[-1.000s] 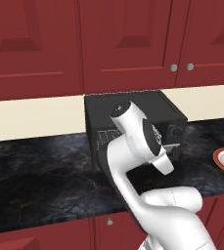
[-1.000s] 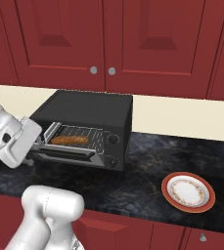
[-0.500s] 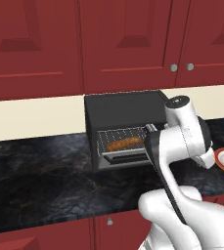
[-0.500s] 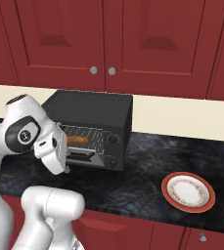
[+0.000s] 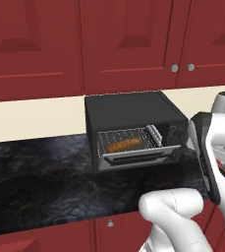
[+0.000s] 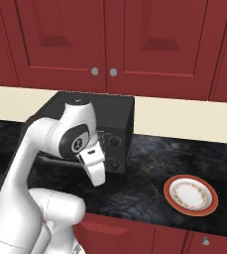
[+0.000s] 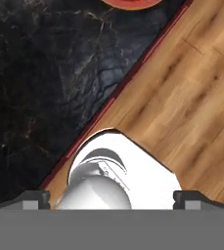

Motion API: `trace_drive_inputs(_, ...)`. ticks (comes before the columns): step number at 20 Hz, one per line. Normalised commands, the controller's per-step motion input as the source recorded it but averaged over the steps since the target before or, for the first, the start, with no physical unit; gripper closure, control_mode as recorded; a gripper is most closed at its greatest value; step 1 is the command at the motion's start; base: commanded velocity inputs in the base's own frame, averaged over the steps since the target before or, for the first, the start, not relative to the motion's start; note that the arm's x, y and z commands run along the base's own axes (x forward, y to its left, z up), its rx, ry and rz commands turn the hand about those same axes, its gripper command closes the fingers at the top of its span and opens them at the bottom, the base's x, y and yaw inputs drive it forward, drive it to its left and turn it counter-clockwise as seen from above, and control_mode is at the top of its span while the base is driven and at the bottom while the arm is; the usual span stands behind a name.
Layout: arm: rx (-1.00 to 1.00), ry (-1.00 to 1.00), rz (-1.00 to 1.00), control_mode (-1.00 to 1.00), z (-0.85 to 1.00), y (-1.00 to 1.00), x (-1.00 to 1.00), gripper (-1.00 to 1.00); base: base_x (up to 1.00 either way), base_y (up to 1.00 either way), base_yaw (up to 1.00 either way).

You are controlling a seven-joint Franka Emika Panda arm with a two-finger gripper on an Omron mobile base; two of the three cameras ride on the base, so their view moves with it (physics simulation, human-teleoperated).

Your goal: Pull the toaster oven rack outwards. Pick up the baguette from the plate and place it on the toaster oven rack. Close the toaster oven door fully and set the temperature to the lowest setting.

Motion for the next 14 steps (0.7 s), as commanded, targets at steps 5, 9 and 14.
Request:
trace_drive_inputs(5, 0.14, 0.18, 0.16, -1.00, -0.15, -0.01, 0.12, -1.00, 0.00, 0.00, 0.00)
trace_drive_inputs(9, 0.18, -0.21, 0.17, -1.00, -0.35, -0.05, 0.02, -1.00, 0.00, 0.00, 0.00)
trace_drive_inputs(14, 0.14, -0.19, 0.10, -1.00, -0.40, 0.00, 0.07, -1.00, 0.00, 0.00, 0.00)
